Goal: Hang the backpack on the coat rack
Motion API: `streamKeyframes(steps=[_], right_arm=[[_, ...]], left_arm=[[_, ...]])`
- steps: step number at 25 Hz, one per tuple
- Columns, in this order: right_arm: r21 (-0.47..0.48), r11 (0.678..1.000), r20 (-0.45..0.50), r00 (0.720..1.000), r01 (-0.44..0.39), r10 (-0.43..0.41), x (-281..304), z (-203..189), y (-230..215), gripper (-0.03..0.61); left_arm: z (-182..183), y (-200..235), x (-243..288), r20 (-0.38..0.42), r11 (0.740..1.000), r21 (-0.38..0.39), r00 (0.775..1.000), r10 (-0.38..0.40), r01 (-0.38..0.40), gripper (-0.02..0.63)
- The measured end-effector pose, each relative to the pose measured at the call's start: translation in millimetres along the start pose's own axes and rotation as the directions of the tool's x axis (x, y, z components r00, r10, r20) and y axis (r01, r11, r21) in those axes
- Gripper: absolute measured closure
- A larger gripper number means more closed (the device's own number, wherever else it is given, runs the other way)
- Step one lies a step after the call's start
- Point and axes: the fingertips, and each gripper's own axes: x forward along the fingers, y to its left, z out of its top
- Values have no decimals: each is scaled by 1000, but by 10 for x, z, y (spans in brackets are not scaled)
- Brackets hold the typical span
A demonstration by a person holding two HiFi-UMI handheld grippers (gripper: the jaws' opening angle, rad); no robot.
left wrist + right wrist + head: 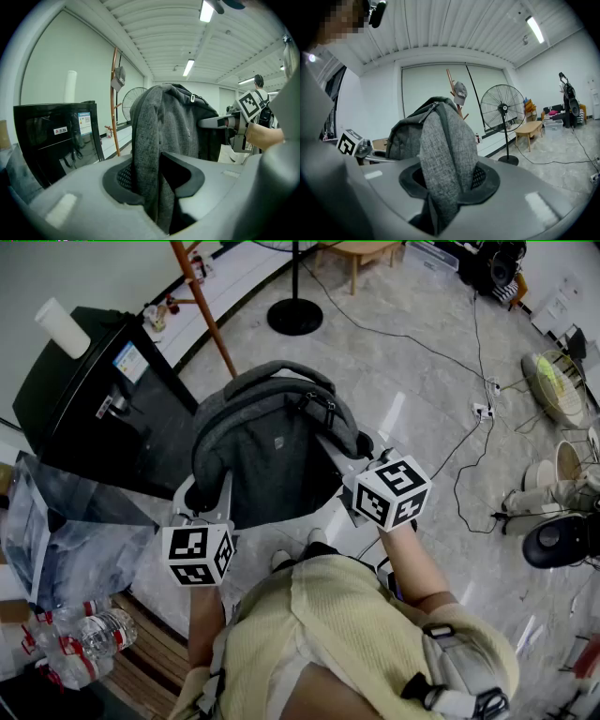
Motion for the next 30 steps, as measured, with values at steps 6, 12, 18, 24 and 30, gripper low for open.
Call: streamKeyframes(steps=[6, 12, 18, 24, 30], right_arm=[[17, 1000, -19, 1000, -19, 19, 13, -98, -59, 456], [12, 1000, -41, 999, -29, 29, 64, -118, -134, 456], [15, 999, -40, 998, -40, 40, 137, -94, -264, 456], [2, 998, -32, 997, -65, 65, 159, -20, -419, 454], [-25, 996, -23, 996, -87, 87, 179, 47, -520, 451]], left_arm=[[-107, -20, 52, -44, 998, -61, 999, 0, -2, 495], [-155, -22, 149, -66, 993, -117, 998, -6, -2, 499], [-131, -14, 306, -75, 991, -128, 997, 14, -24, 499], [-51, -97, 409, -59, 991, -121, 997, 44, -51, 499], [-8, -171, 444, -34, 990, -126, 997, 66, -70, 499]])
